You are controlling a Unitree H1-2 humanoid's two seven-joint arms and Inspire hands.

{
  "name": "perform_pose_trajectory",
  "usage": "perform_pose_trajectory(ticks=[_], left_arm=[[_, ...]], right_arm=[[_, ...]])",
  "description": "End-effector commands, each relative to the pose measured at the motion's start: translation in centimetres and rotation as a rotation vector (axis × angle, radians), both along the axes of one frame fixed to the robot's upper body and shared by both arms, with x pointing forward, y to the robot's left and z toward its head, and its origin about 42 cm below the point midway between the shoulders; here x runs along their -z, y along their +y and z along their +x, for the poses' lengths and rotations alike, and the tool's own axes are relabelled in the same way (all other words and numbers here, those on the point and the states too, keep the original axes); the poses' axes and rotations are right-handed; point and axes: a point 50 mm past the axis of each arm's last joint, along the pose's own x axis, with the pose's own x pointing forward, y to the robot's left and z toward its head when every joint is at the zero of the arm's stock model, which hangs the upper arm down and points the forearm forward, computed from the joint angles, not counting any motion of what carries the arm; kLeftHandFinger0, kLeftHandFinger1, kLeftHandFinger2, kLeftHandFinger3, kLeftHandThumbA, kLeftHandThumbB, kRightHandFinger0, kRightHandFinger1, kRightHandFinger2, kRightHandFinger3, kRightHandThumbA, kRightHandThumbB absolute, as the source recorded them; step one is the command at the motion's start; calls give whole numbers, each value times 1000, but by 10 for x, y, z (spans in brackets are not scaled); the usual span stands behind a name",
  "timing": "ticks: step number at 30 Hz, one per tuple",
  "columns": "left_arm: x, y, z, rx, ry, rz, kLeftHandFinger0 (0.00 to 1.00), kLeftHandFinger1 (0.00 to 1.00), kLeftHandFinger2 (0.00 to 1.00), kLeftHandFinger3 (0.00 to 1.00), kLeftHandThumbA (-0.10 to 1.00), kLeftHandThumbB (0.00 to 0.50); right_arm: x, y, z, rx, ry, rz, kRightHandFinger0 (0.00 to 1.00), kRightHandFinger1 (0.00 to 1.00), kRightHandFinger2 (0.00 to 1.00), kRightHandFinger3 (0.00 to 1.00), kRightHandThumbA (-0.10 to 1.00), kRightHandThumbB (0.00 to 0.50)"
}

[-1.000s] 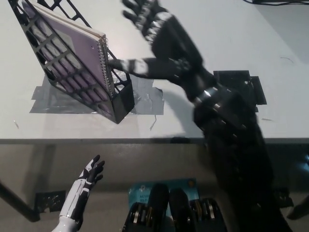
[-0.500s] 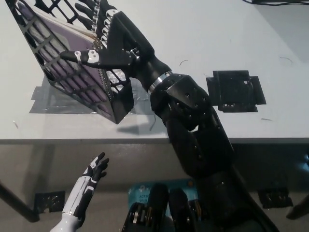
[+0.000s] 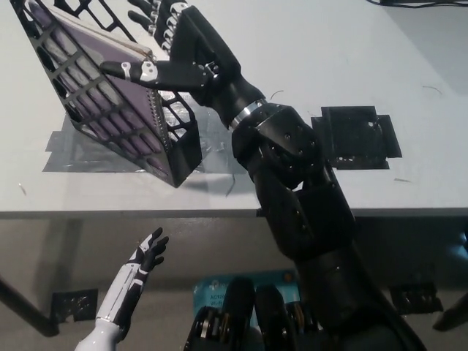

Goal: A shelf with a book inside it is placed on the center of the desk infront of the robot. The robot uses its right hand to grab the book, take it out and hand it to a person.

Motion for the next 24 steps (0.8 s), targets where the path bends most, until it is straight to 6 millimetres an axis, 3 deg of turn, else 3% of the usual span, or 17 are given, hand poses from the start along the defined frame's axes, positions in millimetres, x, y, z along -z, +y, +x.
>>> perform_pose_trajectory(ticks=[1, 5, 12, 16, 24], left_arm=[[-13, 2, 5, 32, -72, 21, 1000, 1000, 1000, 1000, 989, 225], [-14, 1, 5, 37, -76, 28, 1000, 1000, 1000, 1000, 1000, 207], [-14, 0, 4, 37, -62, 13, 1000, 1000, 1000, 1000, 1000, 224], [-15, 0, 5, 32, -64, 11, 1000, 1000, 1000, 1000, 1000, 251], [-18, -2, 7, 22, -72, 18, 1000, 1000, 1000, 1000, 992, 234]], right_arm=[[-55, 2, -8, -21, -153, 72, 1000, 1000, 1000, 1000, 1000, 394], [-55, -5, -4, -6, -129, 59, 1000, 1000, 1000, 1000, 1000, 388], [-43, -10, 6, 0, -72, 34, 1000, 1000, 1000, 1000, 1000, 425], [-21, -1, 18, 27, -34, 45, 1000, 1000, 1000, 1000, 1000, 359], [17, 17, 30, -9, 69, 7, 1000, 1000, 1000, 1000, 1000, 339]])
